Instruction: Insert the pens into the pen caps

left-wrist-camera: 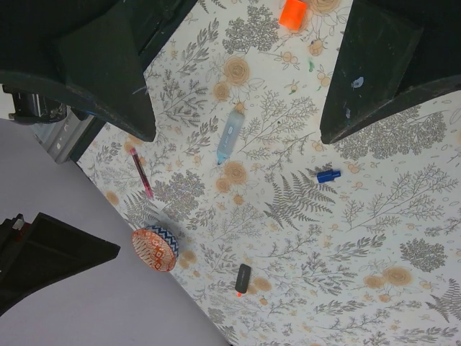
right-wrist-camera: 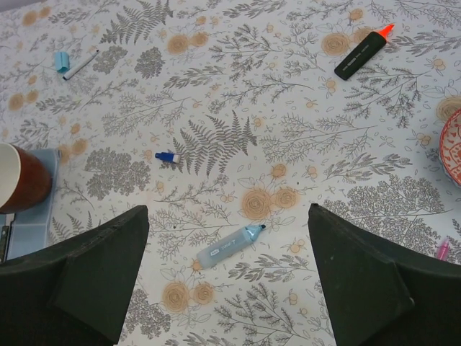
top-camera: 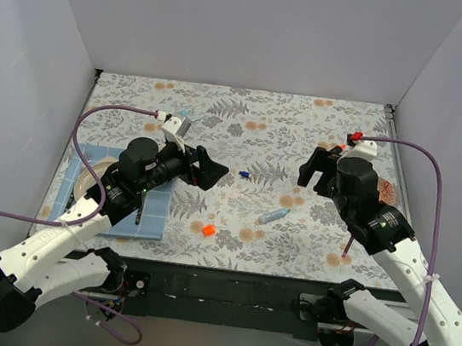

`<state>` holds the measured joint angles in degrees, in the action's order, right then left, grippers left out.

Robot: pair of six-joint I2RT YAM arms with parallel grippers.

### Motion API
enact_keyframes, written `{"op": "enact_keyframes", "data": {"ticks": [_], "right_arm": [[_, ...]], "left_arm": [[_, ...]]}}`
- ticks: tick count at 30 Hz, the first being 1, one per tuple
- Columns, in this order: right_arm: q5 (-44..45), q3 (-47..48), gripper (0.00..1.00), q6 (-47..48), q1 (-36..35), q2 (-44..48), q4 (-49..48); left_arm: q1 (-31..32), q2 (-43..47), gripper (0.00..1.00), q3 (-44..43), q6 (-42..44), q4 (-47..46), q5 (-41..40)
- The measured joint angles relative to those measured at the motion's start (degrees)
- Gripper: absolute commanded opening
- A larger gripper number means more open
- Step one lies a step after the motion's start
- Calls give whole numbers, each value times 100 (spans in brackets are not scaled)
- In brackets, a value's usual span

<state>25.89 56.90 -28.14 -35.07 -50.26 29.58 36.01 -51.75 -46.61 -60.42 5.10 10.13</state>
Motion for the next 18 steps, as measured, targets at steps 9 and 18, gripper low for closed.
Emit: {"op": "enact_keyframes", "data": {"ticks": [9,18], "right_arm": [[203,-2,91,-205,0,310,122],[896,-63,73,-1235,55,-90,1668]], "left_arm": [[0,-2,98,0,2,2,0],[0,-2,98,0,17,4,-2]]}}
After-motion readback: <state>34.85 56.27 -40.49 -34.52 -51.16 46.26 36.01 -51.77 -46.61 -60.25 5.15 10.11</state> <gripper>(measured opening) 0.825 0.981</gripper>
